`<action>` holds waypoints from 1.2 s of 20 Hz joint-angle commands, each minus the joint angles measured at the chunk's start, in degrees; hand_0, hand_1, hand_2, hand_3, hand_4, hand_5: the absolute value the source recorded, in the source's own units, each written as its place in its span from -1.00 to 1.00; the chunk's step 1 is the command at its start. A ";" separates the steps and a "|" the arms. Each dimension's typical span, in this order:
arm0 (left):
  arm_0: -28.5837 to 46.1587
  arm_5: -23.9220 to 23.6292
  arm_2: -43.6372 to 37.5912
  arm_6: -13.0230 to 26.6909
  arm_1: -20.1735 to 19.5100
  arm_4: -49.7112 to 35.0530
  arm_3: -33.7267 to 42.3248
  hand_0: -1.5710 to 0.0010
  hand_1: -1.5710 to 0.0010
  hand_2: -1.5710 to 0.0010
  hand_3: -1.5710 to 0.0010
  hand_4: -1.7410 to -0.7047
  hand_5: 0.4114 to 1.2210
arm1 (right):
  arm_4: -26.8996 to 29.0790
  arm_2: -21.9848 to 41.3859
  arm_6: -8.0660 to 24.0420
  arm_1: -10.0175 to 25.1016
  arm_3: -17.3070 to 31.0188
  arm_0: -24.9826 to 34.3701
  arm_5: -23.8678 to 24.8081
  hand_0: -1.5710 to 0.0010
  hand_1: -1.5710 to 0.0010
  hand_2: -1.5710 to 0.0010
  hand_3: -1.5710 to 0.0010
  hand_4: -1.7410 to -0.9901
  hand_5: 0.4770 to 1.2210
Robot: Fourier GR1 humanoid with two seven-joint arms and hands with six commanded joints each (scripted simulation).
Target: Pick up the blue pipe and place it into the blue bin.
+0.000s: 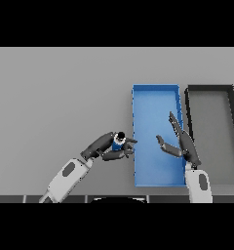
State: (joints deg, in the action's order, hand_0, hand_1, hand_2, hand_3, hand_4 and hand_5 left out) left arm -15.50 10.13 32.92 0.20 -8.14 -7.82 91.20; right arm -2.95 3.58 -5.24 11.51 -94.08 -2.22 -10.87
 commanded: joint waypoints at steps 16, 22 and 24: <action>-0.32 0.42 0.48 0.11 0.11 1.83 0.72 -1.00 -1.00 -1.00 -0.83 -0.98 1.00 | 33.67 8.01 22.34 10.49 -15.27 19.84 -22.41 1.00 1.00 1.00 1.00 0.11 -0.98; -0.70 2.35 -0.15 -2.37 0.07 1.02 -0.13 -1.00 -1.00 -1.00 -0.92 -0.71 1.00 | 30.85 12.53 23.35 6.84 -13.16 26.41 -24.95 1.00 1.00 1.00 1.00 0.29 -0.89; -0.51 3.11 -0.25 -2.03 -0.21 0.79 -0.77 -1.00 -1.00 -1.00 -0.95 -0.62 1.00 | 30.19 14.05 25.58 5.10 -12.00 28.92 -24.35 1.00 1.00 1.00 1.00 0.33 -0.88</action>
State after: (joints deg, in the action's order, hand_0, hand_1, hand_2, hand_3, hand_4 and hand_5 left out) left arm -16.02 13.31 32.67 -1.74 -8.35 -7.00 90.41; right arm 27.22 17.63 20.40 16.58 -106.09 26.76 -35.20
